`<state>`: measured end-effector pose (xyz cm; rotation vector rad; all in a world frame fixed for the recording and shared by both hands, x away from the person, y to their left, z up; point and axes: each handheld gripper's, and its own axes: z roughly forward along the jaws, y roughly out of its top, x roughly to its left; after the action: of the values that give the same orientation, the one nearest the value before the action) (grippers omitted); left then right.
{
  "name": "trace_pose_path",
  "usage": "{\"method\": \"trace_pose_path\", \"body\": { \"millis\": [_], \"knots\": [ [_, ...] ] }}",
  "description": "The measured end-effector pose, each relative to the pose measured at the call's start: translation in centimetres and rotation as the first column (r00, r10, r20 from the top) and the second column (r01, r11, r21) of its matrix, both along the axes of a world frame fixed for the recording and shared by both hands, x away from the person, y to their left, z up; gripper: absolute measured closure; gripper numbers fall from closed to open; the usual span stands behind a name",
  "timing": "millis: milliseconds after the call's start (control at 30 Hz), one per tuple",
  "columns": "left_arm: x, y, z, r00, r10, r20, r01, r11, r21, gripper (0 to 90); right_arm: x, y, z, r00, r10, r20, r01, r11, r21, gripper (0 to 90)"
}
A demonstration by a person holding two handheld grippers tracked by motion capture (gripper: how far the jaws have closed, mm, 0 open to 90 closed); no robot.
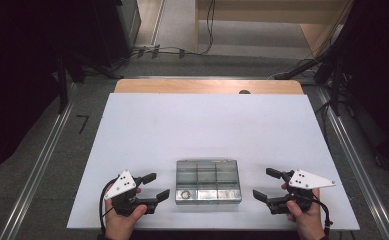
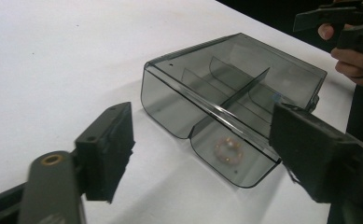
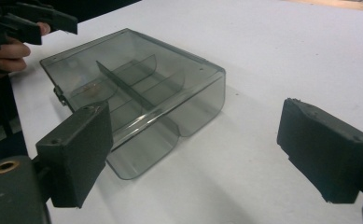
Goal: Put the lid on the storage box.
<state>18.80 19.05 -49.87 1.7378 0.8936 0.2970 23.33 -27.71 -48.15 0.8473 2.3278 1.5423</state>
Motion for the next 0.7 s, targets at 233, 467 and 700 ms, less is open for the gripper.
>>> {"method": "trace_pose_path", "body": {
  "millis": [233,467,700],
  "knots": [
    [0.1,0.5,-0.1,1.0000,0.006,0.001,-0.006,1.0000,-0.002,11.8,0.2,-0.8,0.1,0.9997,-0.023,0.005,0.023,0.9997,0.002,8.8],
    [0.1,1.1,0.0,0.9999,0.008,0.007,-0.008,0.9999,-0.011,5.5,0.6,-1.6,0.2,0.9991,-0.041,0.004,0.041,0.9991,0.013,5.6],
    [0.2,1.6,0.0,0.9997,0.020,0.013,-0.020,0.9998,-0.005,3.2,0.9,-2.4,0.2,0.9985,-0.054,-0.001,0.054,0.9985,0.012,1.0]
  ]
}}
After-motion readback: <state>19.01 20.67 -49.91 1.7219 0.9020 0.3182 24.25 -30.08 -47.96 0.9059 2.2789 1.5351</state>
